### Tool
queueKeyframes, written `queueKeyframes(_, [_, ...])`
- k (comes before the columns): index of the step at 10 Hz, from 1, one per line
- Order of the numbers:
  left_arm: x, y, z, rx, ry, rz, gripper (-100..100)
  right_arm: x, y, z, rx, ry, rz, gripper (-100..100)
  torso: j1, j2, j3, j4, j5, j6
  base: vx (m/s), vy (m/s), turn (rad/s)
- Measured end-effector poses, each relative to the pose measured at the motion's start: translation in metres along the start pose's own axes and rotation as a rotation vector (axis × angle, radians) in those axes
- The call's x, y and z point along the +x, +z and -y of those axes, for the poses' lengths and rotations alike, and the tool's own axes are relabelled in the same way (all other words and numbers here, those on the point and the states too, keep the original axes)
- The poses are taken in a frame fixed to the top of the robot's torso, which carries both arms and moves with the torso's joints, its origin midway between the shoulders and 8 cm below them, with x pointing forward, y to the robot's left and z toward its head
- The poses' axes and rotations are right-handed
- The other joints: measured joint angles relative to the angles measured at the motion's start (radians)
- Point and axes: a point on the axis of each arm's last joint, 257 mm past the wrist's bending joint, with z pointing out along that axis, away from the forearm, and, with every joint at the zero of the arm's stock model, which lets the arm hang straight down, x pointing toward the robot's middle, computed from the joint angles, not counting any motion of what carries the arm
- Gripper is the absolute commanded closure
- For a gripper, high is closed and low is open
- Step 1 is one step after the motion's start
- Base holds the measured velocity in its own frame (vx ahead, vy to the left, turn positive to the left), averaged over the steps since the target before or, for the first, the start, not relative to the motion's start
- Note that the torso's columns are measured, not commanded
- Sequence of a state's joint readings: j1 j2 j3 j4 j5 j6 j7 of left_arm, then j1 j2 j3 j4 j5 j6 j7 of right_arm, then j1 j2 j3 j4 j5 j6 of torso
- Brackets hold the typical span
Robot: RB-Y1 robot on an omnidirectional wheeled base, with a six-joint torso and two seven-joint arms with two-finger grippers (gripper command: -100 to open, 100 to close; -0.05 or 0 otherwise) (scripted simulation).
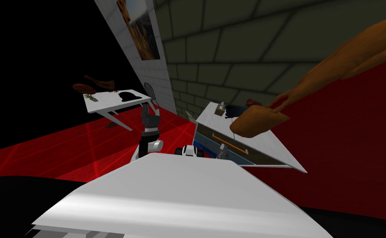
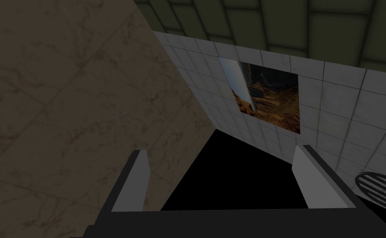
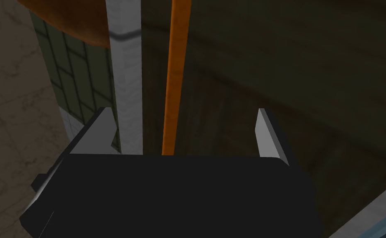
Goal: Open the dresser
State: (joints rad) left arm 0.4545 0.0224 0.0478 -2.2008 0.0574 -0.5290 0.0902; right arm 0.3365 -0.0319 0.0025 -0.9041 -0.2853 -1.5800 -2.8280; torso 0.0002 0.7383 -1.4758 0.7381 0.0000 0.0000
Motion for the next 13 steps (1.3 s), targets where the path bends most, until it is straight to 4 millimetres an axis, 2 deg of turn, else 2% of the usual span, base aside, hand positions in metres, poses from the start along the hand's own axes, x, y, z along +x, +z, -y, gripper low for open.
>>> queueKeyframes(5, [0.000,0.000,0.000,0.000,0.000,0.000,0,-0.008,-0.007,0.002,-0.011,0.137,-0.034,-100,0.000,0.000,0.000,0.000,0.000,0.000,-0.003,-0.008,0.001])
queueKeyframes(12, [0.000,0.000,0.000,0.000,0.000,0.000,0,-0.032,0.036,0.000,-0.010,0.138,-0.036,-100,0.000,-0.001,0.000,0.000,0.000,0.000,-0.035,-0.023,0.002])
queueKeyframes(13, [0.000,0.000,0.000,0.000,0.000,0.000,0,-0.033,0.037,0.000,-0.012,0.137,-0.035,100,0.000,-0.001,-0.001,0.000,0.000,0.000,0.021,0.007,-0.003])
